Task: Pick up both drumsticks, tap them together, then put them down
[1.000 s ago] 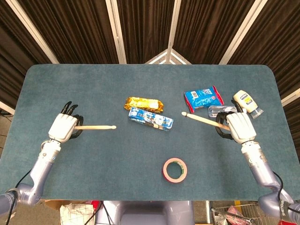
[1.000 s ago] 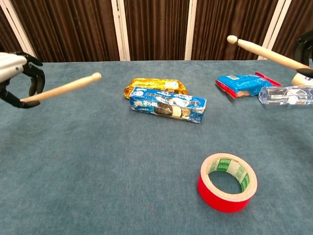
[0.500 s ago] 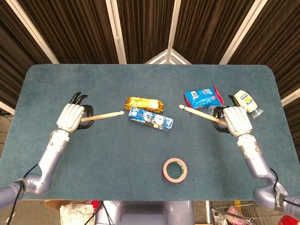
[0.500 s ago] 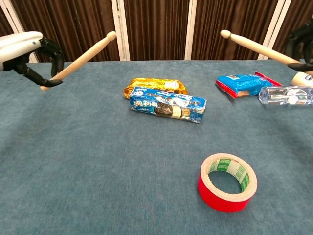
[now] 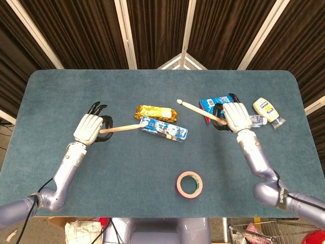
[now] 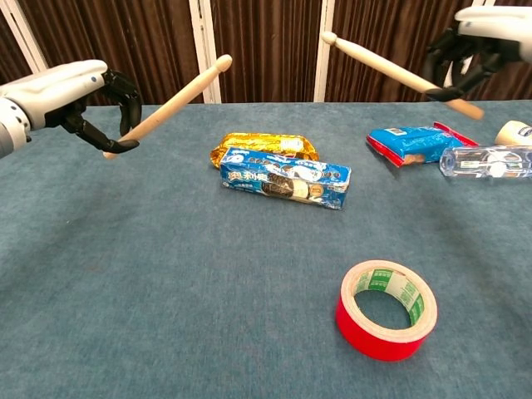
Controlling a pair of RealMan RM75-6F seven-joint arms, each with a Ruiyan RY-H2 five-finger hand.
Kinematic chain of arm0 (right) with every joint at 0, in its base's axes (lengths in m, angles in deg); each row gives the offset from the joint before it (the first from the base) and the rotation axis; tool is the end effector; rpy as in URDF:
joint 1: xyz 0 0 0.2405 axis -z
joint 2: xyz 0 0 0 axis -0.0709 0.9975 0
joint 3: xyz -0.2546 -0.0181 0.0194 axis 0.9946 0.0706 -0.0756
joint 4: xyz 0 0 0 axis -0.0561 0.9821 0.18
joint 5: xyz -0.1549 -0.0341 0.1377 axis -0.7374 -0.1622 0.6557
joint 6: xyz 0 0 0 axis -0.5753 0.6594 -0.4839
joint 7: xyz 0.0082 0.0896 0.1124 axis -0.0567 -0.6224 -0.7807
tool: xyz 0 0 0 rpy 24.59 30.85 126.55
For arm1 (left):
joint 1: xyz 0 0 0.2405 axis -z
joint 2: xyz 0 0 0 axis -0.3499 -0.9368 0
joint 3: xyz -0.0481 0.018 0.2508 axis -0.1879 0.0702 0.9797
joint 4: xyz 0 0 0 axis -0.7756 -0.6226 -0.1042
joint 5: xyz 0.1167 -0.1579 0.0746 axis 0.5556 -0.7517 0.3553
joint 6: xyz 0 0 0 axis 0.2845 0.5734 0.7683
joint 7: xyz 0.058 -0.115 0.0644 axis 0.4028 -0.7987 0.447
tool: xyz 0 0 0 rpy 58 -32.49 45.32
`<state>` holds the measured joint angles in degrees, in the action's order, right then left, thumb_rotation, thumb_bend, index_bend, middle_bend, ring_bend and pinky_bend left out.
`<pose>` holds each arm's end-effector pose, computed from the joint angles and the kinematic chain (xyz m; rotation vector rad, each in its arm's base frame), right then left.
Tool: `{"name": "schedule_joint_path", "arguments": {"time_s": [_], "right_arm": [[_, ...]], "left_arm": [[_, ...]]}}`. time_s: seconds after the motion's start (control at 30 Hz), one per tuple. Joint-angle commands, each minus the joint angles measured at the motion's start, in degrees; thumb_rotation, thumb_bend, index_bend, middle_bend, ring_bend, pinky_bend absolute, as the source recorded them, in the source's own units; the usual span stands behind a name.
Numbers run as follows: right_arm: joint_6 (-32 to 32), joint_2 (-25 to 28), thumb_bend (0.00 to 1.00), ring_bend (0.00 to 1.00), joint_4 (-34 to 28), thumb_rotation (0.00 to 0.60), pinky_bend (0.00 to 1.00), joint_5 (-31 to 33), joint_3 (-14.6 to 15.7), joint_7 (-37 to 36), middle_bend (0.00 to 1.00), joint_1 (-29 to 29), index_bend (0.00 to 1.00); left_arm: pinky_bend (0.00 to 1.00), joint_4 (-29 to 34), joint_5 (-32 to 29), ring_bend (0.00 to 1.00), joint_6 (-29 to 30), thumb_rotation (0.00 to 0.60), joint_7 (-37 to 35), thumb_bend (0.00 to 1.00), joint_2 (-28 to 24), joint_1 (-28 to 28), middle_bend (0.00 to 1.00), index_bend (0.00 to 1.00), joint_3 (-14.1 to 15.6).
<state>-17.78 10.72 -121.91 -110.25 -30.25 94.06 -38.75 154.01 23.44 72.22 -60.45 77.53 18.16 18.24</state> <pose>-0.1643 -0.4075 0.0935 1.5826 -1.0460 1.0314 -0.1780 0.3677 0.0211 -1.6700 -0.8915 -1.0860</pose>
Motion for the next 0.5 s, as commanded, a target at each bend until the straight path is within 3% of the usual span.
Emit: {"name": "schedule_joint_path", "arguments": {"time_s": [0.03,0.3,0.5], "right_arm": [[-1.1,-1.7,0.41,0.57,-0.3,0.600,0.07,4.6,-1.4,3.6,0.68,-3.0,0.82],[1.2,-2.6,0.41,0.57,-4.4,0.600,0.07,9.5,-2.0,8.0,0.68,-5.4,0.82],[3.4,-0.2,0.41,0.57,-10.4,0.600,0.07,8.0,-2.0,7.0,0.68,-4.4,0.83]], "left_arm": [[0.04,-1.2,0.5,0.13,0.4,0.600,-1.2,0.47,0.9,0.2,0.59,0.65,0.0],[0.04,-2.7,2.1,0.13,1.7,0.600,-4.3,0.47,1.9,0.3,0.59,0.65,0.0],[0.04,-2.3,2.2,0.13,2.5,0.600,-4.6,0.47,1.4,-0.1,0.59,0.65,-0.2]]}}
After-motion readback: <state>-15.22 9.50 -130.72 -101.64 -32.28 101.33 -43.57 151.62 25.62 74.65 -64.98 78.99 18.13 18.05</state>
